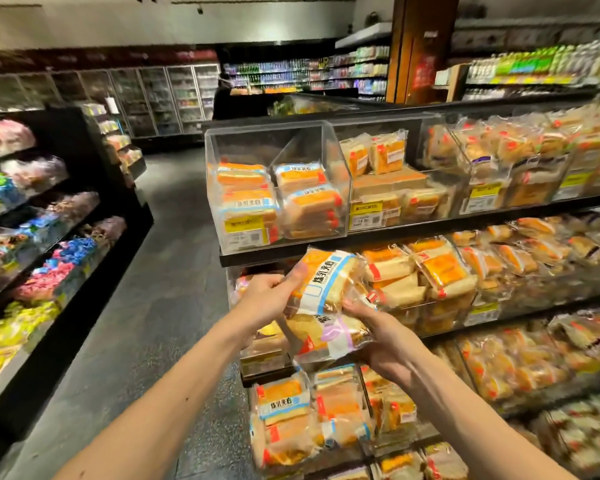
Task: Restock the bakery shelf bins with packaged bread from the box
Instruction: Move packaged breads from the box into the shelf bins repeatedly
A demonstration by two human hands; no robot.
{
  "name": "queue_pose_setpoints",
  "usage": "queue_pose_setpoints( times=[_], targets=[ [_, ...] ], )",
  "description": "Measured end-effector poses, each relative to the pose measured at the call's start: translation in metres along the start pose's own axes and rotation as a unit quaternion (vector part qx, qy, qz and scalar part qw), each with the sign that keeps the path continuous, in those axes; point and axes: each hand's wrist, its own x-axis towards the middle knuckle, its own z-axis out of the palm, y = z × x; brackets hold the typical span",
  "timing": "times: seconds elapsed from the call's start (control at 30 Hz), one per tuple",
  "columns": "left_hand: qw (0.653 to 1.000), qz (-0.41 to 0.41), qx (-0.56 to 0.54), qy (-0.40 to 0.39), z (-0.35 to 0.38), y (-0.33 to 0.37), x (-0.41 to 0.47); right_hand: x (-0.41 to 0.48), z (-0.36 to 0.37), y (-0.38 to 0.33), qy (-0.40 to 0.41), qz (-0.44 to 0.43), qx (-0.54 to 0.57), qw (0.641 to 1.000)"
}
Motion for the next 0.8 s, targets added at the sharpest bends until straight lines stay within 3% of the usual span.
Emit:
queue_pose_setpoints(
  times=[0.23, 0.53, 0.67, 0.8],
  targets=[
    [0.991, -0.015, -0.112, -0.065, -0.026, 0.030, 0.046, 0.047, 0.009, -0.049, -0.025, -0.011, -0.030, 0.999],
    [0.957, 0.065, -0.252, 0.129, -0.038, 0.073, 0.091, 0.085, 0.010, -0.109, -0.054, 0.037, -0.061, 0.996],
    [0.946, 0.118, -0.244, 0.179, -0.046, 0.097, 0.107, 0.092, 0.002, -0.135, -0.057, 0.043, -0.057, 0.996],
    [0.944, 0.108, -0.228, 0.211, -0.069, 0.121, 0.134, 0.096, -0.006, -0.149, -0.036, 0.043, -0.041, 0.998]
  ],
)
